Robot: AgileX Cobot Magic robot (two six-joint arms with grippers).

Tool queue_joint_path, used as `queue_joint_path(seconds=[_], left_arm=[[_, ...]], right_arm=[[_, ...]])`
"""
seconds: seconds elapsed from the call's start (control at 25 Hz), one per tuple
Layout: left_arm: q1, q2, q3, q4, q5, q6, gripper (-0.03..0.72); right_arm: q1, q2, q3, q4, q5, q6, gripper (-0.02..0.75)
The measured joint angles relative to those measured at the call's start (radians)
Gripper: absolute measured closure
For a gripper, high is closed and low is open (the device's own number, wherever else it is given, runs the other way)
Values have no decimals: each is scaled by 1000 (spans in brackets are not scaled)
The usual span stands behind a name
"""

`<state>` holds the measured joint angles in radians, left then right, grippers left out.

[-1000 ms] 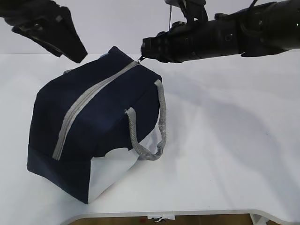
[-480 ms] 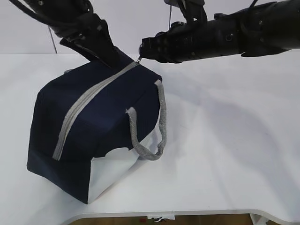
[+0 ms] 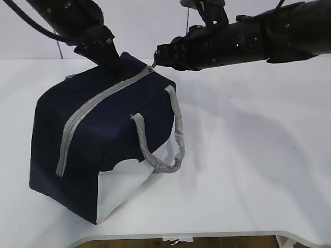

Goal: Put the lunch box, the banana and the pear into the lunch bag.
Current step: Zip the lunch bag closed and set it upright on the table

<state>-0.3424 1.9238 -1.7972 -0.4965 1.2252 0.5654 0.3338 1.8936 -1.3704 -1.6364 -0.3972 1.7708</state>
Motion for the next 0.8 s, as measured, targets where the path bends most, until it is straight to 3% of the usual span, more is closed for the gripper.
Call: queue_joint_path(seconds=[0.8], left_arm=[[0,-51,0,59,-3,46,688]], right_arm=[[2,2,-85,-76,74,3,749]])
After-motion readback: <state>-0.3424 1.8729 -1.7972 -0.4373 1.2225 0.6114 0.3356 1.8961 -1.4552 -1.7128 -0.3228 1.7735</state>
